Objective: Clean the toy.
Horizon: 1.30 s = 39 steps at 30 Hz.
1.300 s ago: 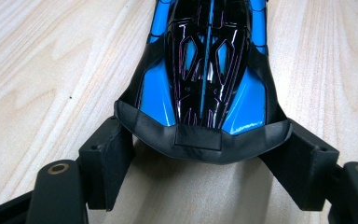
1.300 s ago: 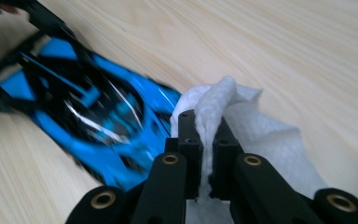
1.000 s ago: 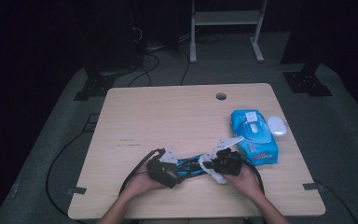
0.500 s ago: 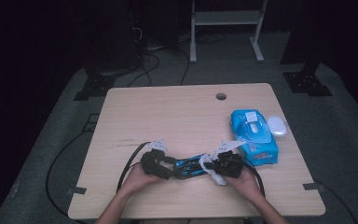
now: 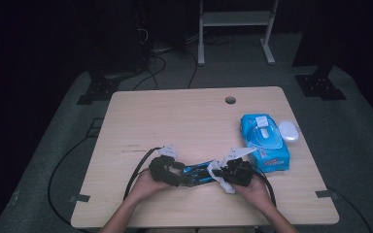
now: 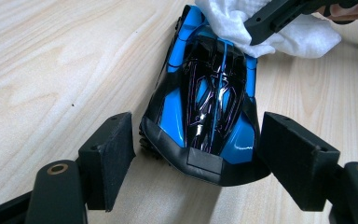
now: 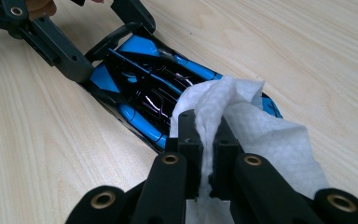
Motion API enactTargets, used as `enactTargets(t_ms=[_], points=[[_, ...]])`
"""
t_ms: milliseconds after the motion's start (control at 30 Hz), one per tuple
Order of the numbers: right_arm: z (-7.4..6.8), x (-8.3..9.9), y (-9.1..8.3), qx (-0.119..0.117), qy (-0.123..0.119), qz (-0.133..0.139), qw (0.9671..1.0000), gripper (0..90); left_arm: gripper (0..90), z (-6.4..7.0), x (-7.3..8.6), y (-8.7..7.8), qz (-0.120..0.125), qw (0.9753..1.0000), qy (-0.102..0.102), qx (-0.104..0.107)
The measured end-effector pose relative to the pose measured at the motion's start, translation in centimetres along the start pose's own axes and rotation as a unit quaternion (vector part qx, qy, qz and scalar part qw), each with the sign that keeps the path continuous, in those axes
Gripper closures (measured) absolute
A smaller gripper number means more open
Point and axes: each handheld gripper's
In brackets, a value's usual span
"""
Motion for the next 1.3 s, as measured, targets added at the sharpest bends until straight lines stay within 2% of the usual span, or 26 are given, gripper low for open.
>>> enactTargets(t_ms=[100,267,433,500,600,667,833,1000,1167,1300], points=[[0.0,0.0,0.0,0.000,-0.001,-0.001,1.0000,85.2,25.9,-0.2,-0.1,0.0,-0.004,1.0000,0.001,0.000],[-0.1,-0.2,-0.1,0.001,-0.006,-0.008,0.9999,85.2,29.6,-0.4,0.0,0.0,-0.001,0.9999,-0.009,-0.005],[-0.2,-0.4,-0.5,-0.012,-0.013,-0.014,0.9997,84.8,29.7,-0.4,0.1,-0.2,0.000,0.9999,-0.010,-0.011],[0.0,-0.4,-0.8,-0.016,-0.013,-0.015,0.9997,84.8,29.7,-0.4,0.1,-0.2,-0.003,0.9998,-0.016,-0.012],[0.4,-0.3,-0.9,-0.024,0.000,-0.014,0.9996,84.8,29.7,-0.3,0.1,-0.2,-0.004,0.9998,-0.012,-0.018],[0.5,-0.2,-0.9,-0.026,0.000,-0.012,0.9996,84.5,29.5,-0.3,0.1,-0.2,-0.006,0.9997,-0.012,-0.019],[0.3,0.0,-1.3,-0.022,0.001,-0.011,0.9997,84.4,28.2,-0.6,-0.1,-0.5,-0.012,0.9994,-0.030,-0.007],[0.5,-0.1,-1.2,-0.029,0.004,-0.015,0.9995,84.5,28.2,-0.2,-0.2,-0.5,-0.018,0.9991,-0.039,0.007],[0.7,0.0,-1.2,-0.037,0.009,-0.018,0.9991,84.9,33.2,-0.4,0.0,-0.3,-0.023,0.9982,-0.056,0.001],[0.5,0.3,-1.4,-0.036,-0.003,-0.019,0.9992,85.3,33.3,0.0,0.0,-0.3,-0.019,0.9988,-0.044,-0.007]])
Point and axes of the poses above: each handheld gripper's, and its own axes: y roughly forward along the jaws, x roughly out of its underside, z roughly to its right, and after that the axes turned 15 degrees about z, right-handed
